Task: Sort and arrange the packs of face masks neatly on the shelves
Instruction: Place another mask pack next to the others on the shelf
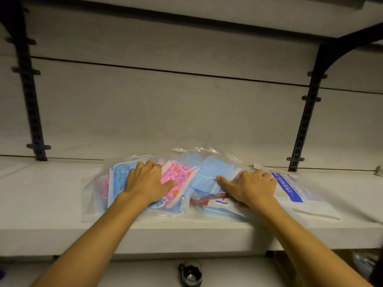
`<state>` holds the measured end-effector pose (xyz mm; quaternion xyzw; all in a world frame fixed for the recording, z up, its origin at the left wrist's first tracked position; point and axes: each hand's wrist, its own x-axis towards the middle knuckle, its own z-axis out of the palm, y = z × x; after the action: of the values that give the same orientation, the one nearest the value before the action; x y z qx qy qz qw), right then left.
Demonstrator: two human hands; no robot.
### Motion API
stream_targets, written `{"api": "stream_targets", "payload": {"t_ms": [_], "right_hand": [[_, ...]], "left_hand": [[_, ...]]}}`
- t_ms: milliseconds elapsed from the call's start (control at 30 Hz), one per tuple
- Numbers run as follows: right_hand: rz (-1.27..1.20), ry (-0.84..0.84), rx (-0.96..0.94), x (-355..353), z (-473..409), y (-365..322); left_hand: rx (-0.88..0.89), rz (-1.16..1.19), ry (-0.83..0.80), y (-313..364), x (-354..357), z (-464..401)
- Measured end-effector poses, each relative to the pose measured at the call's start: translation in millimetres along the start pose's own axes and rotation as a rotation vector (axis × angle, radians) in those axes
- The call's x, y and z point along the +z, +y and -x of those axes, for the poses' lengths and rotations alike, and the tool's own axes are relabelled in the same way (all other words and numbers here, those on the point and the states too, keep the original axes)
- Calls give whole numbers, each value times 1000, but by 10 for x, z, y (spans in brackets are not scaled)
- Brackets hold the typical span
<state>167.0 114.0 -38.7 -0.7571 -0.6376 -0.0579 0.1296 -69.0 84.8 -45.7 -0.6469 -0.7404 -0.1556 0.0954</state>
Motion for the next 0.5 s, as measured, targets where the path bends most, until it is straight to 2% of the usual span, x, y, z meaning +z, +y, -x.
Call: {"api": "stream_targets", "payload": {"t_ms": [133,333,500], "right_hand": [[-122,9,-16,51,-123,-42],[-644,176,-20,91,-138,88],[-908,315,-20,123,-150,85]], "left_hand": [[-39,4,31,23,58,-24],[21,110,140,4,116,-11],[125,172,254,-13,135,12]]}}
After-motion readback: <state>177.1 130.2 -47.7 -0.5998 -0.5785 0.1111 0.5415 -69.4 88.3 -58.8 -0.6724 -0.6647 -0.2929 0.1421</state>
